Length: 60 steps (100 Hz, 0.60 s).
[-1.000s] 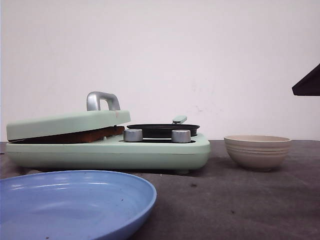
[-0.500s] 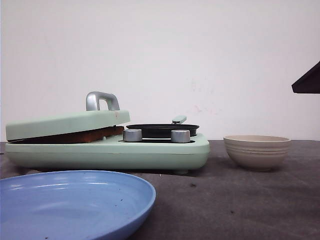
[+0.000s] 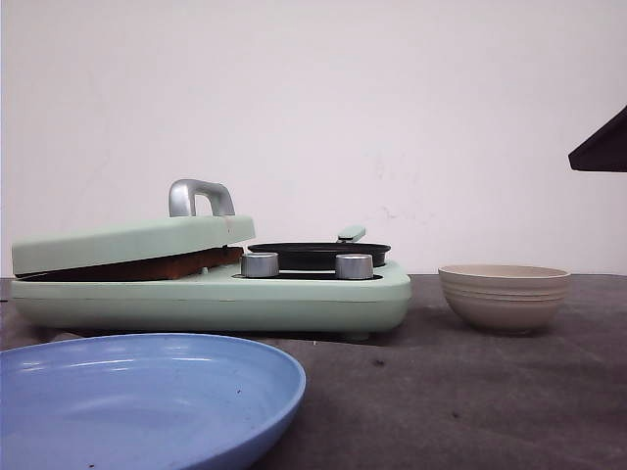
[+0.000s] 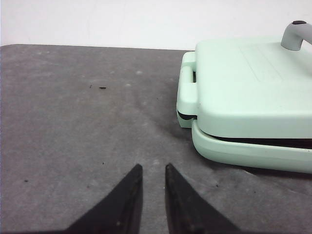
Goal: Make breakfast with bread and shrimp
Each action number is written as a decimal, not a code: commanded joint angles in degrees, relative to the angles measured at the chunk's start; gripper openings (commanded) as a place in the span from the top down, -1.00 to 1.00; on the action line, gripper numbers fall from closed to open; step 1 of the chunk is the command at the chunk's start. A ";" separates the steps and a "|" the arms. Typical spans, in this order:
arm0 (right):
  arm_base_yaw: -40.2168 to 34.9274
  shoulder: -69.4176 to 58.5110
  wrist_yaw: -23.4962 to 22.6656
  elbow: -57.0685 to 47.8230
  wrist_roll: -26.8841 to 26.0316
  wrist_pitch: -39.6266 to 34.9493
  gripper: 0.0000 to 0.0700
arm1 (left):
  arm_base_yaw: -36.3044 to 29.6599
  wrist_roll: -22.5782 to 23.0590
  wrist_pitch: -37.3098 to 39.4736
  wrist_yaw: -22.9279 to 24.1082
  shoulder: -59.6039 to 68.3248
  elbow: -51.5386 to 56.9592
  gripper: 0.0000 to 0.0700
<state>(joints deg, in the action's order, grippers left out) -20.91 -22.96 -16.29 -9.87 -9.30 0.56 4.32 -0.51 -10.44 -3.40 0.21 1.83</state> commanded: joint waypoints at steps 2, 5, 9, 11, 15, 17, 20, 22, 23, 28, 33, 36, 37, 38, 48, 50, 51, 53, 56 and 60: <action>-0.24 -0.11 0.04 -0.15 -0.57 0.72 0.99 | 0.07 0.96 -0.24 -0.46 0.04 -1.03 1.00; -0.24 -0.11 0.04 -0.15 -0.57 0.72 0.99 | 0.07 0.96 -0.22 -0.46 0.04 -1.03 1.00; -0.24 -0.11 0.04 -0.15 -0.57 0.72 0.99 | 0.07 0.96 -0.24 -0.46 0.04 -1.03 1.00; -0.24 -0.11 0.04 -0.15 -0.57 0.72 0.99 | 0.07 0.96 -0.24 -0.46 0.04 -1.03 1.00; -0.24 -0.11 0.04 -0.15 -0.57 0.72 0.99 | 0.07 0.96 -0.24 -0.46 0.04 -1.03 1.00; -0.24 -0.11 0.04 -0.15 -0.57 0.72 0.99 | 0.07 0.96 -0.24 -0.46 0.04 -1.03 1.00; -0.24 -0.11 0.04 -0.15 -0.57 0.70 0.99 | 0.07 0.96 -0.24 -0.46 0.04 -1.03 1.00; -0.24 -0.11 0.04 -0.15 -0.59 0.52 0.99 | 0.07 0.96 -0.24 -0.46 0.04 -1.03 1.00; -0.26 -0.09 0.04 -0.15 -0.57 0.31 0.99 | 0.07 0.96 -0.24 -0.46 0.04 -1.03 1.00; -0.22 0.85 0.28 -0.13 -0.52 -1.20 0.99 | 0.07 0.96 -0.24 -0.46 0.04 -1.03 1.00; -0.17 2.93 0.90 -0.11 -0.35 -2.91 0.99 | 0.07 0.96 -0.22 -0.46 0.04 -1.03 1.00; -0.04 4.37 2.29 0.13 0.44 -3.72 0.99 | 0.07 0.96 -0.22 -0.44 0.04 -1.03 1.00; 0.02 4.90 2.80 0.24 1.05 -3.89 0.99 | 0.07 0.96 -0.24 -0.46 0.04 -1.03 1.00; 0.09 5.40 3.23 0.37 1.79 -4.07 0.99 | 0.07 0.96 -0.24 -0.46 0.04 -1.03 1.00; 1.33 11.17 9.05 3.28 12.57 -3.41 0.99 | 0.07 0.96 -0.24 -0.46 0.04 -1.03 1.00; 1.73 12.37 9.77 4.22 13.51 -2.78 0.99 | 0.07 0.96 -0.24 -0.46 0.04 -1.03 1.00; 1.95 12.96 10.12 4.72 13.81 -2.47 0.99 | 0.07 0.96 -0.24 -0.46 0.04 -1.03 1.00; 2.40 14.14 10.51 5.79 14.14 -1.90 0.99 | 0.07 0.96 -0.24 -0.46 0.04 -1.03 1.00; 3.21 15.93 10.71 7.41 14.16 -1.14 0.99 | 0.07 0.96 -0.22 -0.46 0.04 -1.03 1.00; 4.66 18.34 10.64 9.46 14.19 -0.76 0.99 | 0.07 0.96 -0.22 -0.46 0.04 -1.03 1.00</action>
<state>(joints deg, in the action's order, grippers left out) -17.54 -7.16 -5.89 -3.18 0.86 -0.36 4.32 -0.51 -10.41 -3.40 0.21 1.83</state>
